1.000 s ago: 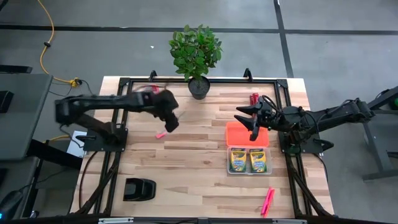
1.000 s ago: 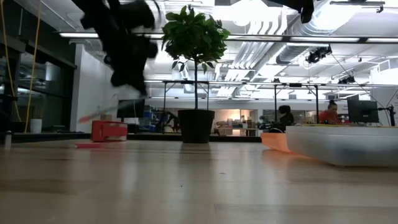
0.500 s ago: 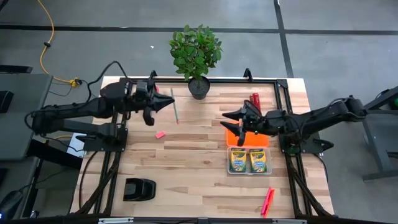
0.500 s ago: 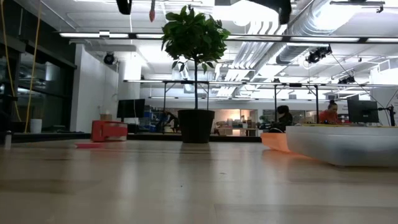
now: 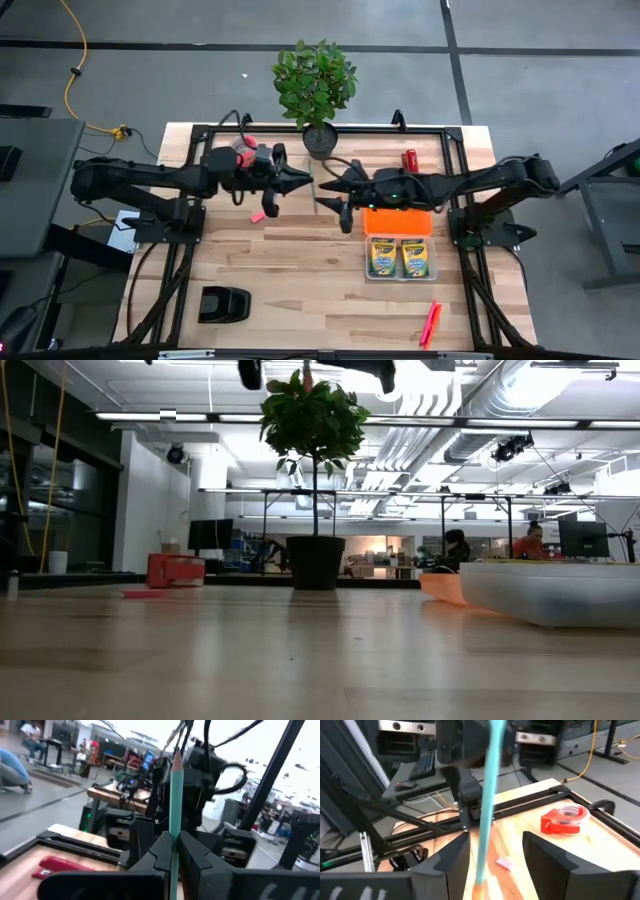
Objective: Pack school essentials
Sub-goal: Put the light blue pencil into the orange supply box
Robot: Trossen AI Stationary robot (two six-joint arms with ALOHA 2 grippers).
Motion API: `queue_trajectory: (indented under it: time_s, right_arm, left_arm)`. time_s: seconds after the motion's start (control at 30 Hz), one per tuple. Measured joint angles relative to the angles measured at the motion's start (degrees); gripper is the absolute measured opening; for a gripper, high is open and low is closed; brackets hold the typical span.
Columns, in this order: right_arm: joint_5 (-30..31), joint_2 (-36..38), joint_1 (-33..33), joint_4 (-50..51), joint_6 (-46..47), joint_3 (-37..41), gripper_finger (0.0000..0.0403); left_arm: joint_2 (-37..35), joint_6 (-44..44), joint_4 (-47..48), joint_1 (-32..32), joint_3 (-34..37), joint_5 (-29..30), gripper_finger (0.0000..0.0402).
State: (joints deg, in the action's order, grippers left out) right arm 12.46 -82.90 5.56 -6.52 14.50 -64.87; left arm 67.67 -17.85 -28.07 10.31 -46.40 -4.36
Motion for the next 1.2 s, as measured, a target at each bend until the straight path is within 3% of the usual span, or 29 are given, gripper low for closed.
queue_trajectory:
  time_s: [0.17,0.37,0.5,0.67,0.8,1.0,1.2]
  right_arm:
    - [-8.21,-1.41,-1.41,-0.7,2.07,-1.75,0.0174]
    - [-9.32,-1.3,-1.84,-0.57,3.43,-1.82,0.0163]
    - [-8.84,-1.01,-1.84,-0.6,3.09,-1.82,0.0115]
    - [-8.52,-0.78,-1.93,-0.18,1.93,-1.82,0.0015]
    - [-8.93,-0.74,-2.25,0.47,2.06,-1.82,0.0023]
    - [-10.1,0.55,-2.84,3.02,0.44,-1.82,0.0009]
    - [-8.88,9.68,-4.06,20.18,-2.74,-1.8,0.0004]
  left_arm:
    - [2.64,0.55,-0.03,-0.42,-2.46,-0.35,0.0]
    - [2.83,3.49,1.33,-0.37,-3.99,-0.35,0.0]
    - [2.22,3.46,3.03,0.25,-3.99,-0.53,0.0]
    - [1.99,3.29,4.24,0.21,-3.99,-0.76,0.0]
    - [1.98,3.08,4.37,0.27,-3.99,-1.01,0.0005]
    - [1.63,3.24,5.31,0.28,-3.99,-1.01,0.0051]
    - [-5.85,4.65,18.47,1.24,-4.01,-0.29,0.0118]
